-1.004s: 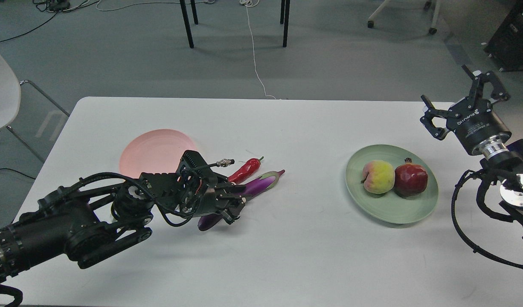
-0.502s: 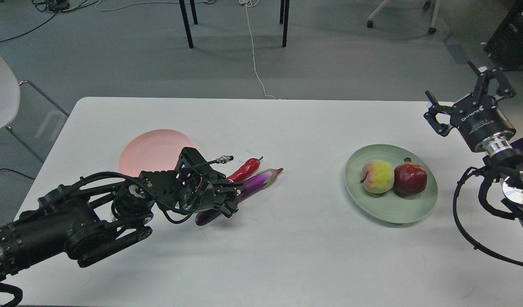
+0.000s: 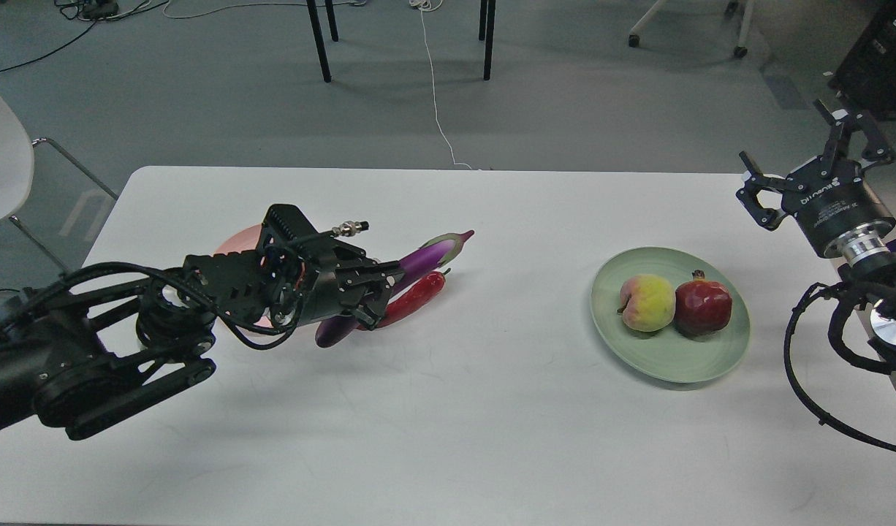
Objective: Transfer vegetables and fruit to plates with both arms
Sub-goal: 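Carry the eggplant onto the pink plate with the left gripper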
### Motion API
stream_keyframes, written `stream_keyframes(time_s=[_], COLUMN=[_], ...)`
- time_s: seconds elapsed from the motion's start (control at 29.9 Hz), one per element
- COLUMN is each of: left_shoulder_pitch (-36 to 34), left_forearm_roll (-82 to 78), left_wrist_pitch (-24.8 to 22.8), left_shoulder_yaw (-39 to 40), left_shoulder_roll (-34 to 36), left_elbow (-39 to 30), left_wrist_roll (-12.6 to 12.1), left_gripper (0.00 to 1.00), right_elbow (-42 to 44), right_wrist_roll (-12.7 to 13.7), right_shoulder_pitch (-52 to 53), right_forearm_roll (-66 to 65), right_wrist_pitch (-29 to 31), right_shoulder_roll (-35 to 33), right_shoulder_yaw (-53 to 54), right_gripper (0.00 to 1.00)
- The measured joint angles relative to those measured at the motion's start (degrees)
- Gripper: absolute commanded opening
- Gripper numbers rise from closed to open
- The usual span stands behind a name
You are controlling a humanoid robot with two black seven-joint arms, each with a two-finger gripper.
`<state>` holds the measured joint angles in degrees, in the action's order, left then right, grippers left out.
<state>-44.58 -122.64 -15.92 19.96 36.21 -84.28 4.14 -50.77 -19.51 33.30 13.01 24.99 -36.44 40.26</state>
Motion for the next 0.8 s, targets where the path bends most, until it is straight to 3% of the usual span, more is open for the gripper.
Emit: stream_keyframes(time_s=[0.13,0.27,0.47,0.6,0.7,0.77,0.8], left_shoulder_pitch=[-1.2,-0.7,0.9,1.9,2.3,2.5,2.5], left_forearm_roll=[2.6,3.0,4.7,6.3,6.5,6.6,6.6], left_wrist_pitch=[0.0,0.5,1.4,1.8,1.9,1.9,2.0], left_shoulder_yaw=[0.1,-0.3,-0.6,-0.7,-0.7,-0.7,-0.7], left_shoulder_roll=[5.3,6.6,5.9,3.9,3.3,3.2,3.2], left_elbow=[1.5,7.8,14.4,16.3,17.3,18.0,18.3], left_wrist_roll=[0.5,1.0,2.7,2.6,2.5,2.5,2.5], left_gripper=[0.02,0.04,0.25,0.31,0.62,0.68,0.76], right_elbow=[-0.1,-0.2,-0.4,-0.4,-0.4,-0.4,-0.4], right_wrist_roll=[0.0,0.0,0.0,0.0,0.0,0.0,0.0], right_shoulder_pitch=[-0.1,-0.1,0.0,0.1,0.1,0.1,0.1], right_forearm_roll=[0.0,-0.1,-0.2,-0.3,-0.3,-0.3,-0.3], right_wrist_pitch=[-0.4,-0.7,-0.9,-0.9,-0.9,-0.9,-0.9], right_shoulder_roll=[0.1,0.6,0.7,0.7,0.4,0.3,0.2], right_shoulder_yaw=[0.0,0.0,-0.1,-0.1,-0.1,-0.1,-0.1], right_gripper=[0.98,0.98,0.98,0.98,0.98,0.98,0.98])
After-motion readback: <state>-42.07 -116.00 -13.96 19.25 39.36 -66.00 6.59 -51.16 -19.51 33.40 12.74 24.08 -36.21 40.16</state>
